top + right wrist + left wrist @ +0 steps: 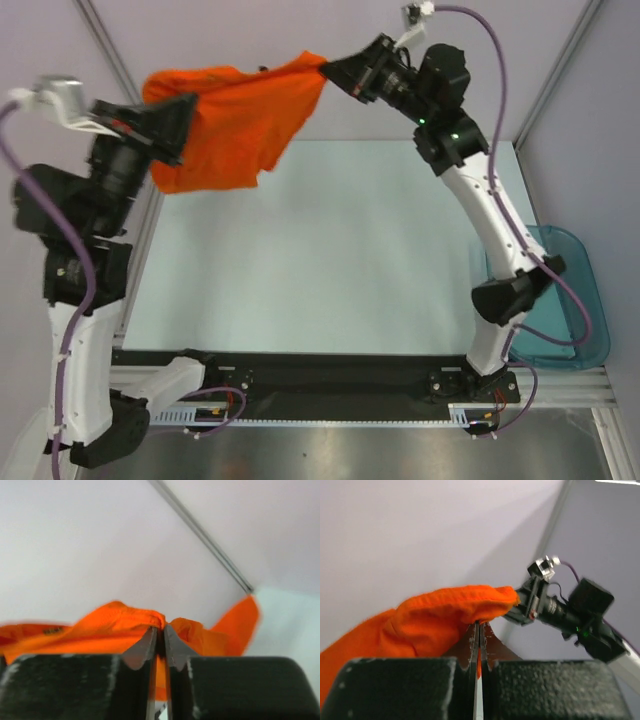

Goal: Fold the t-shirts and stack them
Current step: Flatten the tshirt out

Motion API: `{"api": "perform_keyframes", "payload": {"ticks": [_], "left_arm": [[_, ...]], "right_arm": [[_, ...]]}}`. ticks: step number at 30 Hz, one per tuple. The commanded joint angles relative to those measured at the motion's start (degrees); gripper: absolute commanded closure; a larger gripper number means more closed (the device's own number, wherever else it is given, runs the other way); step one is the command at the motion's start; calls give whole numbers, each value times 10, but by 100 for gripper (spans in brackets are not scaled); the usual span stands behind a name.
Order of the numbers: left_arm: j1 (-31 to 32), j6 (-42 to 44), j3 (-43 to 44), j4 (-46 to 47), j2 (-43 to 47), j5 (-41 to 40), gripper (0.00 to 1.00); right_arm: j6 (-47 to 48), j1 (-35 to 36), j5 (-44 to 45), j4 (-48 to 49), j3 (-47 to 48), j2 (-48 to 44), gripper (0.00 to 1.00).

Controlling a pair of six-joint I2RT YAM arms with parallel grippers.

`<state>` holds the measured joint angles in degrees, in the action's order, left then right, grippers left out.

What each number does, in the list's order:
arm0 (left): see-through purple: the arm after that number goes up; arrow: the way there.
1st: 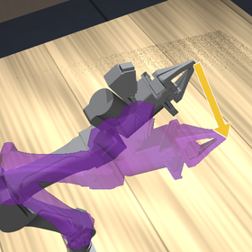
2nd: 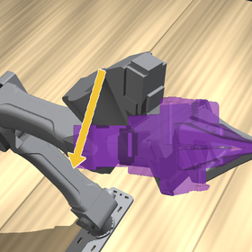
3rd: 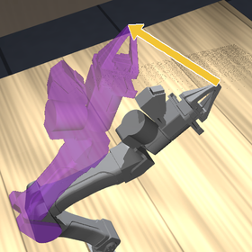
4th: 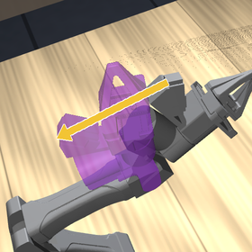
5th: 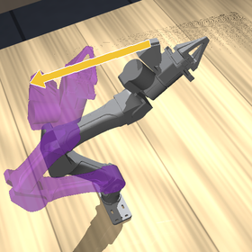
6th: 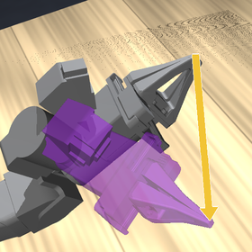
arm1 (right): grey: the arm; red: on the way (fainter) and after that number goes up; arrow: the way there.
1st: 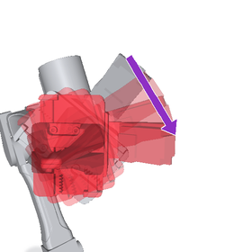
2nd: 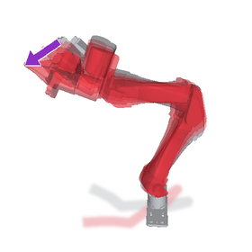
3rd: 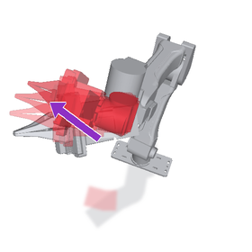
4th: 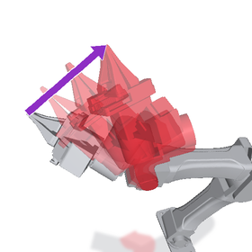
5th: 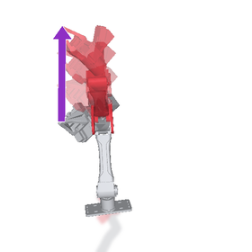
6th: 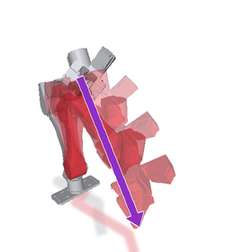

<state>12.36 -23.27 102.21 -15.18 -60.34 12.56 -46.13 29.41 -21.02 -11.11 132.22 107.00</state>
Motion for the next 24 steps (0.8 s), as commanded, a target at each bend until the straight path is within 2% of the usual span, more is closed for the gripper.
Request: {"api": "perform_keyframes", "payload": {"ticks": [1, 2, 3, 4, 5, 6, 7, 8, 9, 10, 11, 13, 15, 16, 18, 22, 24], "left_arm": [[91, -53, -174, 82, 22, -2, 100], [143, -61, -277, 91, 35, -29, 100], [170, -62, -332, 103, 55, -52, 99], [232, -64, -437, 136, 60, -74, 100], [264, -70, -482, 149, 63, -93, 100], [296, -71, -518, 174, 48, -120, 100], [359, -72, -544, 196, 28, -125, 100], [390, -66, -561, 195, -19, -125, 100], [421, -58, -561, 195, -20, -125, 100], [471, -54, -555, 184, -75, -124, 93], [486, -52, -542, 184, -95, -109, 81], [502, -50, -529, 170, -128, -64, 53], [497, -39, -512, 158, -120, -59, 37], [483, -26, -491, 137, -109, -43, 26], [469, 1, -462, 83, -98, -36, 19], [405, 11, -429, 10, -57, -59, 18], [371, -7, -435, -34, -25, -102, 19]], "right_arm": [[53, -66, 3, -85, -217, -58, 85], [60, -94, -9, -98, -266, -77, 84], [82, -111, -11, -106, -326, -94, 78], [94, -128, -18, -113, -424, -127, 74], [110, -158, -23, -114, -484, -144, 71], [136, -170, -11, -125, -529, -162, 60], [176, -181, 6, -144, -599, -182, 54], [218, -208, 31, -189, -623, -188, 49], [219, -221, 40, -216, -639, -190, 48], [249, -236, 51, -236, -656, -194, 46], [259, -248, 69, -253, -685, -215, 45], [270, -283, 72, -256, -706, -243, 40], [280, -284, 61, -254, -711, -275, 37], [284, -278, 54, -254, -707, -281, 36], [279, -256, 34, -254, -702, -283, 33], [243, -191, -23, -204, -719, -263, 32], [228, -159, -25, -196, -718, -240, 31]]}}
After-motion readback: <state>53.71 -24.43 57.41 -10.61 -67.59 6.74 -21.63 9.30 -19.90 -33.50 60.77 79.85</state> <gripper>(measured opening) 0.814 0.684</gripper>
